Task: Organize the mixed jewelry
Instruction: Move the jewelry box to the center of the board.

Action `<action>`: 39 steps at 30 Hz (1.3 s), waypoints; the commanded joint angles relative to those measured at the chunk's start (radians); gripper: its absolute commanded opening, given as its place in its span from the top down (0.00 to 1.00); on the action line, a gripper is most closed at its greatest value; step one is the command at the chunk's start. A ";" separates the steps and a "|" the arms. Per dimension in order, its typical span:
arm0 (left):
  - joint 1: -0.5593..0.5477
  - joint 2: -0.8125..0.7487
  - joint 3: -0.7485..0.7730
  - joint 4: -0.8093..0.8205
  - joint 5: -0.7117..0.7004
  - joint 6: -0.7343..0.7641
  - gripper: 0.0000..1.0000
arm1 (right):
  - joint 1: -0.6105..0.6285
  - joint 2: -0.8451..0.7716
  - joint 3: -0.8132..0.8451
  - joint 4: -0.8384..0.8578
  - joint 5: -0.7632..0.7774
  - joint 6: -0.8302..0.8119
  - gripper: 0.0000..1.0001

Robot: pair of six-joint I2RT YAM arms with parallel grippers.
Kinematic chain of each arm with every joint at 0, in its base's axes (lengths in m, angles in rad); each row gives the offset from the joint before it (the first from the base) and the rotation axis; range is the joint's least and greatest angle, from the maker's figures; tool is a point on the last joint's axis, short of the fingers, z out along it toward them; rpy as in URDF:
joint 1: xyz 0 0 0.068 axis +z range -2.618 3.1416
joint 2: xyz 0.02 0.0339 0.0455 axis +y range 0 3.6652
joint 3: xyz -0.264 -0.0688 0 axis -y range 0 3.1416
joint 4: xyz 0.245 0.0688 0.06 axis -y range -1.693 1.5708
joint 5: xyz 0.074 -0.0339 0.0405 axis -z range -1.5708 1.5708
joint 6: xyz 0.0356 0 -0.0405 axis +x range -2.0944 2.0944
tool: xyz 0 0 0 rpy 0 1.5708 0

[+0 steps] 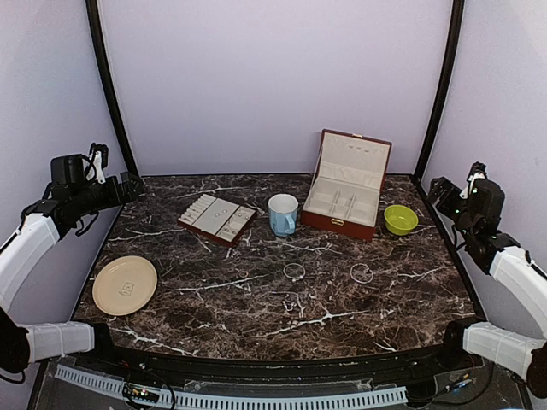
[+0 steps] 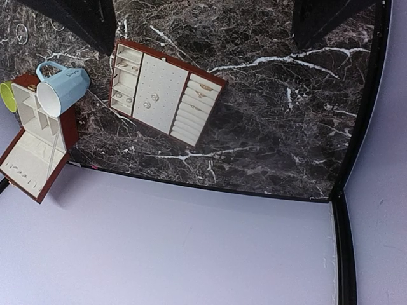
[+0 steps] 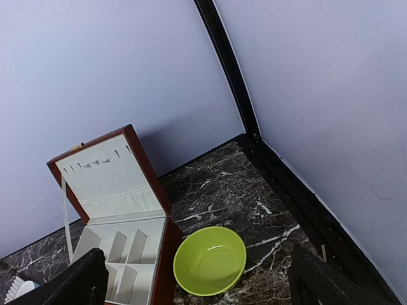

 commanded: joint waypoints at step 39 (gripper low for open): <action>0.004 -0.003 0.017 0.018 -0.051 0.039 0.02 | 0.253 0.734 0.473 -0.374 -0.054 0.057 0.35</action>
